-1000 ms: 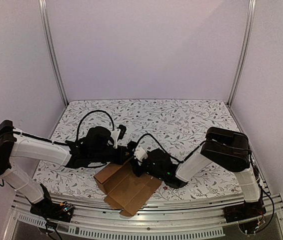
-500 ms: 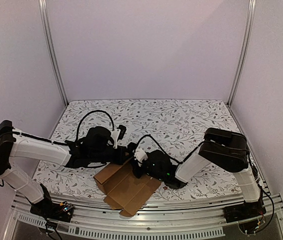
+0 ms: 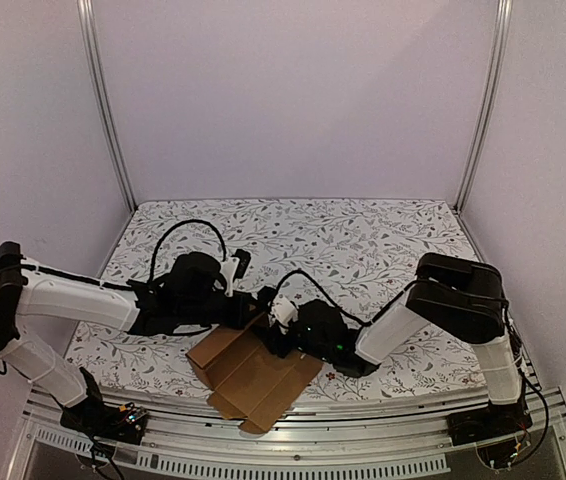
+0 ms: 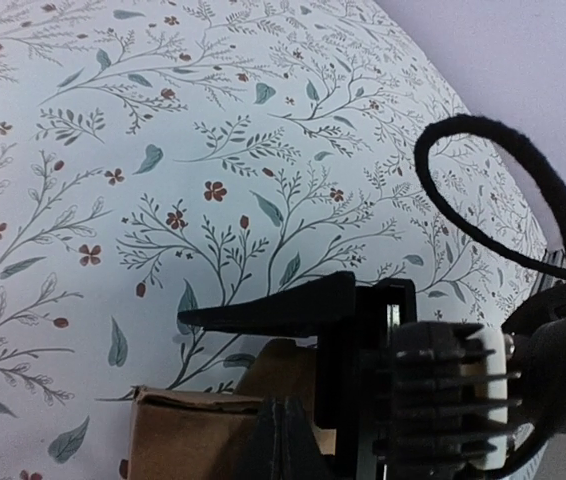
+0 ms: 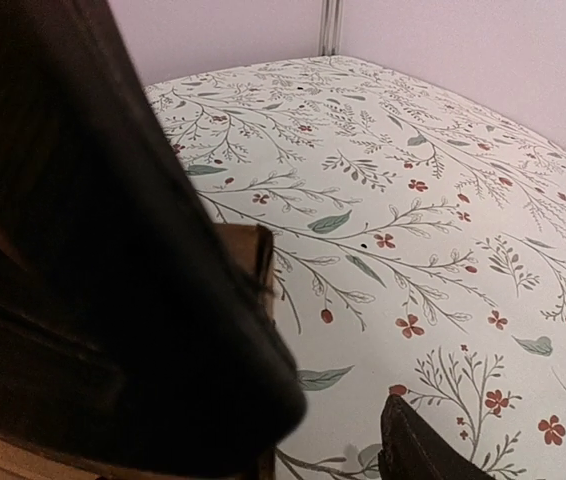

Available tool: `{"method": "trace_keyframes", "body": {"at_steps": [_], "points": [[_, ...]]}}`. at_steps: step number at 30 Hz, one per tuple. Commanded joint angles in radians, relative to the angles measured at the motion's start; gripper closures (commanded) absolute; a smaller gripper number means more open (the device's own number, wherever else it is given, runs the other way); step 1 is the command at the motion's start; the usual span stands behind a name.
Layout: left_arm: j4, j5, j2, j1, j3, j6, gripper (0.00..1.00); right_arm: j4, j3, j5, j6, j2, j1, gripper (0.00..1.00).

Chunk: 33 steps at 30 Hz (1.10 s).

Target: Fold the paper box

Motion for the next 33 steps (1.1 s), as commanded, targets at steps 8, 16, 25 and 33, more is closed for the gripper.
{"method": "trace_keyframes", "body": {"at_steps": [8, 16, 25, 33], "points": [[-0.065, -0.061, -0.056, -0.01, -0.019, 0.014, 1.0, -0.204, -0.181, 0.017, 0.02, -0.29, 0.0, 0.26], [-0.084, -0.108, -0.097, -0.009, -0.033, 0.041, 1.0, -0.569, -0.211, 0.012, 0.056, -0.538, 0.0, 0.22], [-0.106, -0.118, -0.138, -0.008, -0.039, 0.062, 1.0, -0.872, -0.231, 0.025, 0.195, -0.706, -0.002, 0.21], [-0.209, -0.079, -0.197, -0.007, -0.029, 0.051, 1.0, -1.041, -0.25, -0.056, 0.42, -0.776, -0.019, 0.21]]}}
